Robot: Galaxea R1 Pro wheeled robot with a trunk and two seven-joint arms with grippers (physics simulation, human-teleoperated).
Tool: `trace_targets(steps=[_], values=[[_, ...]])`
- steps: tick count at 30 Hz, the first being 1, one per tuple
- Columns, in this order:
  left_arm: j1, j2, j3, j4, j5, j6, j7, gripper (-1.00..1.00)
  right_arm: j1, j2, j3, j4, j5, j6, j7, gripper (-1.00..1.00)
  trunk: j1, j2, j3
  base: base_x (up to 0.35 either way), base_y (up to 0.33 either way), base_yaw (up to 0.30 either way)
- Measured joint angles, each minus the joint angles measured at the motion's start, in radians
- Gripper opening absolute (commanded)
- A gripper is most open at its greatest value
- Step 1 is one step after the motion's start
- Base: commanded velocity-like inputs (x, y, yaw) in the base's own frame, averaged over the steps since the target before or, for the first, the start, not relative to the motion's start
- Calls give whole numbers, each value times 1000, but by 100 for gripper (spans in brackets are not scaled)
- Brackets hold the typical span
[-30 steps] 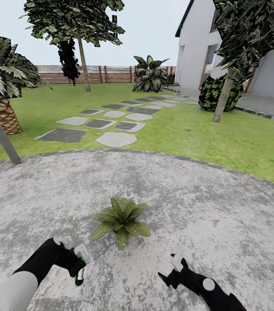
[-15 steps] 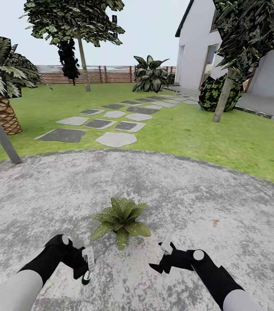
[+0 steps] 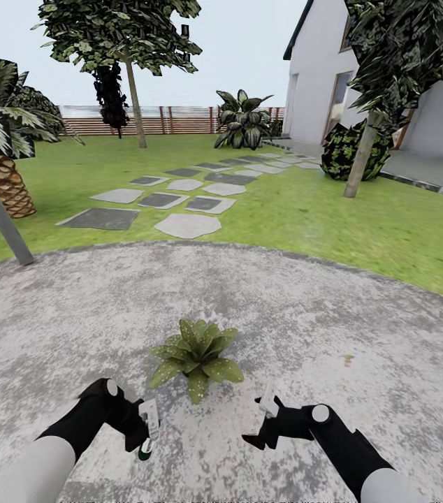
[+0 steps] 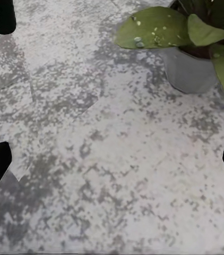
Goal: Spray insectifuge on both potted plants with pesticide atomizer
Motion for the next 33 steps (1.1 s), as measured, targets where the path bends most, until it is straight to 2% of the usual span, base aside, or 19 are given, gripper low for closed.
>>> trace_targets(steps=[6, 17, 21, 22, 28, 31, 33], values=[[0, -3, -1, -1, 0, 1, 2, -100, 0, -1, -3, -3, 5, 0, 15, 100, 0, 0, 0, -254, -17, 0], [-3, -4, -1, -4, -1, 3, 9, -100, 0, 3, -2, -32, 3, 1, 17, 100, 0, 0, 0, -91, -49, 0], [-4, -4, -1, -36, -1, 4, 7, -100, -1, 20, -1, -54, 3, 1, 17, 100, 0, 0, 0, -109, -60, 0], [-4, -4, -1, -39, -1, 4, 6, -100, -1, 24, -1, -61, 3, 1, 17, -100, 0, 0, 0, -24, -13, 0], [-4, -4, -2, -45, -1, 0, 5, -100, -1, 67, 3, -92, 3, 3, 16, -100, 0, 0, 0, -5, -3, 0], [-2, -6, -3, -51, 1, -2, 5, -100, -2, 90, 3, -94, 5, 3, 62, -100, 0, 0, 0, 0, 0, 0], [-1, -16, -23, -52, 0, -2, 4, -100, -2, 97, 2, -95, 6, 3, 90, -100, 0, 0, 0, 0, 0, 0]])
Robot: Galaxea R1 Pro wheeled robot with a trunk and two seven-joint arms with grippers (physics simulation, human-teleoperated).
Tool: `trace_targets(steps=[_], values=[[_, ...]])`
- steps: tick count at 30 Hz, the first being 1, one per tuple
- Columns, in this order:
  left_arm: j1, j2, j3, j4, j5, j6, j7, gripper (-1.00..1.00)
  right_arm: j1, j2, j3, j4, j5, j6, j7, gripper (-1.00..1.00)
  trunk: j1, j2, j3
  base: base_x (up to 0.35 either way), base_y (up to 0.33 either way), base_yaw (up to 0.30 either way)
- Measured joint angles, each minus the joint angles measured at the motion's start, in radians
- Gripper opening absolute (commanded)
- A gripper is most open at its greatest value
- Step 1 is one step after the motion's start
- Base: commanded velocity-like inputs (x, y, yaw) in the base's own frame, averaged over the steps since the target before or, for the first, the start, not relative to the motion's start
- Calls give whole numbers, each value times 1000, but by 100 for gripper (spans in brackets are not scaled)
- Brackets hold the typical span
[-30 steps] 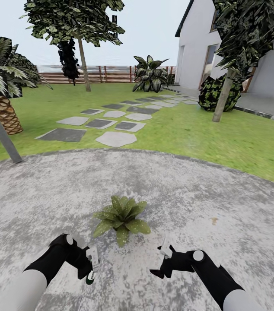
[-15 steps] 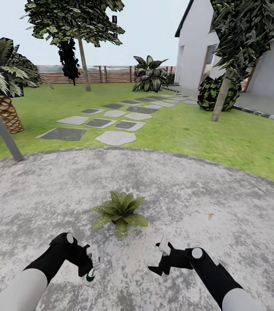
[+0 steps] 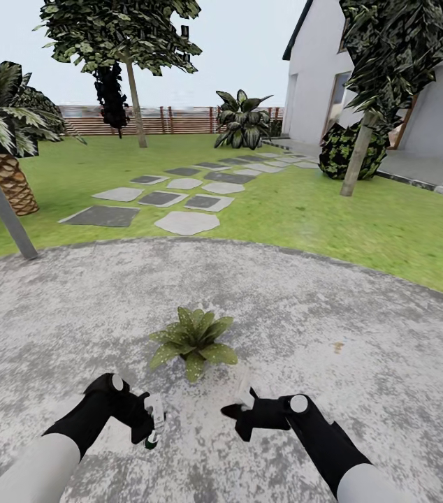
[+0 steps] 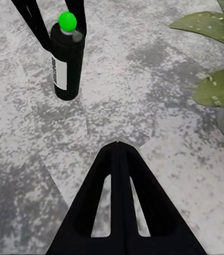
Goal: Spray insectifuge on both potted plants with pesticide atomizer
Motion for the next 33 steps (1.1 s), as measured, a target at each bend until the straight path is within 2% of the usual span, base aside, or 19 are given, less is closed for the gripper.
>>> trace_targets(steps=[1, 2, 5, 9, 22, 30, 33], values=[[2, -5, -59, 0, 3, -2, 0, -100, 0, 11, 0, 0, 1, 0, 10, -100, 0, 0, 0, 0, 0, 0], [3, -9, -76, 1, 3, -6, -2, -100, 0, 13, 0, -1, 1, 0, 11, -100, 0, 0, 0, 0, 0, 0], [3, -35, -94, 1, 1, -18, -6, -100, 0, 18, 0, -6, 0, -1, 11, -100, 0, 0, 0, 0, 0, 0], [3, -47, -143, 1, 2, -22, -5, -100, 0, 27, 0, -14, 0, 0, 12, -100, 0, 0, 0, 0, 0, 0], [2, -85, -159, -1, 17, -20, -5, -100, 0, 28, 0, -14, 2, -1, 10, -100, 0, 0, 0, 0, 0, 0], [0, -122, -152, -1, 17, -11, 6, -100, 0, 28, 0, -14, 2, -1, 9, -100, 0, 0, 0, 0, 0, 0], [-3, -125, -150, -10, 18, -9, 7, -100, 0, 28, 0, -11, 2, -2, 8, -100, 0, 0, 0, 0, 0, 0]])
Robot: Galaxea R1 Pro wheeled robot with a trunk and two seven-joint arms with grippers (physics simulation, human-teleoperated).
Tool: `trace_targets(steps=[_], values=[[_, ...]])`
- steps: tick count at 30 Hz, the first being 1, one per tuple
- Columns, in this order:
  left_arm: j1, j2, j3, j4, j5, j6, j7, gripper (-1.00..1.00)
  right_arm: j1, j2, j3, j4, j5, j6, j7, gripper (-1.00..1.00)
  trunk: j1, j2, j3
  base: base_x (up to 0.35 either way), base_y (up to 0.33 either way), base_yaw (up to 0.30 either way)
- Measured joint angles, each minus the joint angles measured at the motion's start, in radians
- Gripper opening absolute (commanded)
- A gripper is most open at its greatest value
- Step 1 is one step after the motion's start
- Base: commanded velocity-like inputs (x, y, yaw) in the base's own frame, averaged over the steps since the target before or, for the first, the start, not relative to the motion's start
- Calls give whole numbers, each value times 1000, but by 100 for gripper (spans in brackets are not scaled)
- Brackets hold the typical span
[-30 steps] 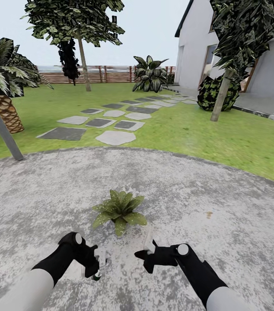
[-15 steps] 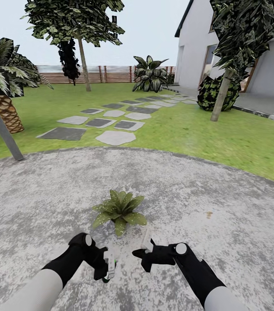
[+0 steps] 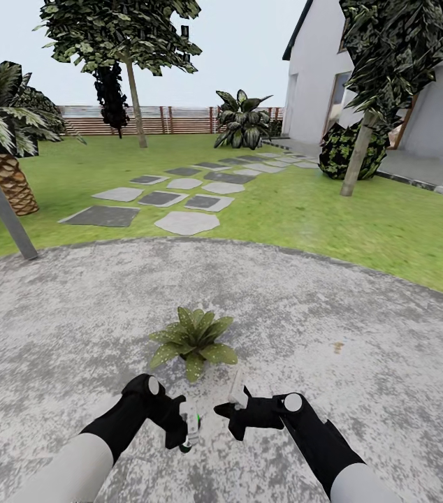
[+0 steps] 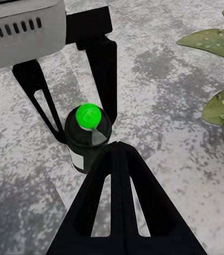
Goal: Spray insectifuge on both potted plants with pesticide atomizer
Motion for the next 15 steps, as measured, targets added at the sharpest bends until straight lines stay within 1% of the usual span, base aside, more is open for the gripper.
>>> trace_targets(steps=[3, 5, 7, 11, 15], values=[[-1, -1, 3, -24, 7, 2, 0, -100, 0, 0, 0, 2, 0, 0, -1, -100, 0, 0, 0, 0, 0, 0], [-1, -1, 3, -30, 33, 3, 0, -100, 0, 0, 0, 2, 0, 0, -1, -100, 0, 0, 0, 0, 0, 0], [-1, 0, 3, -31, 47, 4, 0, -100, 0, 0, 0, 3, 0, 0, -1, -100, 0, 0, 0, 0, 0, 0], [1, -1, 2, -32, 55, 5, -3, -100, 0, 0, -1, 4, 0, 0, -1, -100, 0, 0, 0, 0, 0, 0], [2, -11, 0, -32, 56, 7, -4, -100, 0, 0, -1, 4, 0, 0, -1, -100, 0, 0, 0, 0, 0, 0]])
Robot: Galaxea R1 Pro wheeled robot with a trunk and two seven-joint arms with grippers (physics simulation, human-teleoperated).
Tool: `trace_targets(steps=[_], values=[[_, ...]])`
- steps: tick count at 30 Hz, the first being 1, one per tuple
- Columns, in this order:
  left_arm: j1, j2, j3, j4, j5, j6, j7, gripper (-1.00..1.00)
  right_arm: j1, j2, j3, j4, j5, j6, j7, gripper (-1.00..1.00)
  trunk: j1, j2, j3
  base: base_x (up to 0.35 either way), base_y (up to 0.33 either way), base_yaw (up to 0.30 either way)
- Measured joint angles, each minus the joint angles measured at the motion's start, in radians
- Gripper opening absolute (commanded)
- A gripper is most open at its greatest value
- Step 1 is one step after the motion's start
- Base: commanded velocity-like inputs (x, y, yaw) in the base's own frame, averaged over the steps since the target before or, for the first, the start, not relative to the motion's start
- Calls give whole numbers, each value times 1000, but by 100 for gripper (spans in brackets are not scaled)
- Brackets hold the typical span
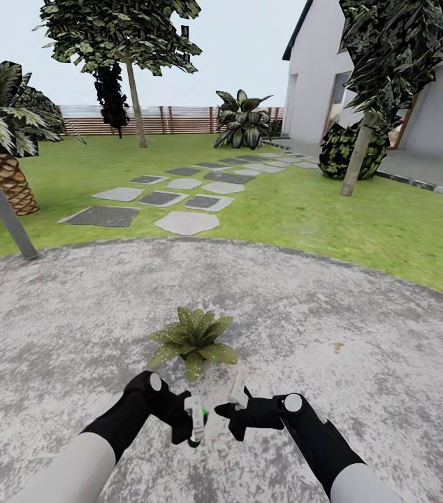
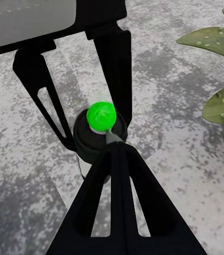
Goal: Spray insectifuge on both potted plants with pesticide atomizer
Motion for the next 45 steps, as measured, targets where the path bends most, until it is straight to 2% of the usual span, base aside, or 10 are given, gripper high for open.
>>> trace_targets(steps=[8, 16, 34, 45], values=[[-1, -4, -1, 0, 1, -1, 2, -100, 0, 0, 0, 0, 0, 0, 0, -100, 0, 0, 0, 0, 0, 0], [-1, -25, 0, 0, 2, -1, -1, -100, 0, -1, -2, 0, 0, 0, 0, -100, 0, 0, 0, 0, 0, 0], [-1, -34, 0, -2, 2, -1, 0, -100, 0, -2, -3, 1, 0, 0, 0, -100, 0, 0, 0, 0, 0, 0], [0, -27, 3, -1, -2, -1, 6, -100, 0, -2, -3, 2, 0, 0, 0, -100, 0, 0, 0, 0, 0, 0]])
